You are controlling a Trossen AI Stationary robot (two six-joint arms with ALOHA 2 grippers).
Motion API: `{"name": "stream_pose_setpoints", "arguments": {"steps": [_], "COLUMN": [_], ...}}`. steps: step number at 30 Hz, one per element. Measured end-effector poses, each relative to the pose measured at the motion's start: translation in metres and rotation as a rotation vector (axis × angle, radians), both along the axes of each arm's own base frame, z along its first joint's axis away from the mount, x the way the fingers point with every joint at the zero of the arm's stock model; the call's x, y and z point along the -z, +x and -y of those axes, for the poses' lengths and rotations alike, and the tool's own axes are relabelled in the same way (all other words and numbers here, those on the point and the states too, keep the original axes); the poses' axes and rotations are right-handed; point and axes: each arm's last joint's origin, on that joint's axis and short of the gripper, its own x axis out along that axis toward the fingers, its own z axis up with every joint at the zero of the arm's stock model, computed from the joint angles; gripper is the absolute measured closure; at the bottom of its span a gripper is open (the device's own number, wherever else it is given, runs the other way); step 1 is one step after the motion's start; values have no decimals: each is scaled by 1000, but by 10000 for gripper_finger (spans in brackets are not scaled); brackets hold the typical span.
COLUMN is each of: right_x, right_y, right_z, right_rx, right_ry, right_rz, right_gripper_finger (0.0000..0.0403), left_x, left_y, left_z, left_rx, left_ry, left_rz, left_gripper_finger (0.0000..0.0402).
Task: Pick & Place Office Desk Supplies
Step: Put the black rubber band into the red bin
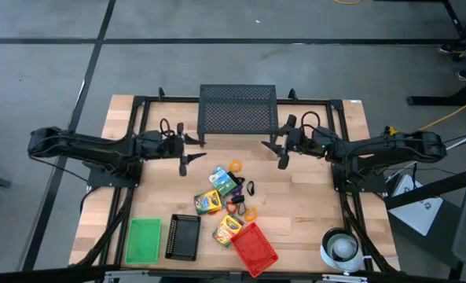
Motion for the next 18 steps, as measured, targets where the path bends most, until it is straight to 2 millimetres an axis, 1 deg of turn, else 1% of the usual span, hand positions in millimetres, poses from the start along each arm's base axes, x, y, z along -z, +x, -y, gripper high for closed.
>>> {"name": "stream_pose_setpoints", "arguments": {"steps": [3,6,12,15,18], "right_x": [8,20,41,47,52], "right_y": [3,8,24,33,40], "right_z": [0,-2,-20,-27,-33], "right_rx": [-4,-11,-35,-15,-23], "right_ry": [29,79,157,155,170], "right_rz": [-40,-98,-198,-250,-289], "right_gripper_finger": [202,202,202,202,202], "left_x": [8,13,13,16,23], "left_y": [6,16,46,62,74], "left_z": [1,3,18,24,27], "left_rx": [-7,13,99,127,130], "left_ry": [13,24,56,61,88], "left_rz": [-42,-79,-220,-319,-398], "left_gripper_finger": [226,226,226,226,226]}}
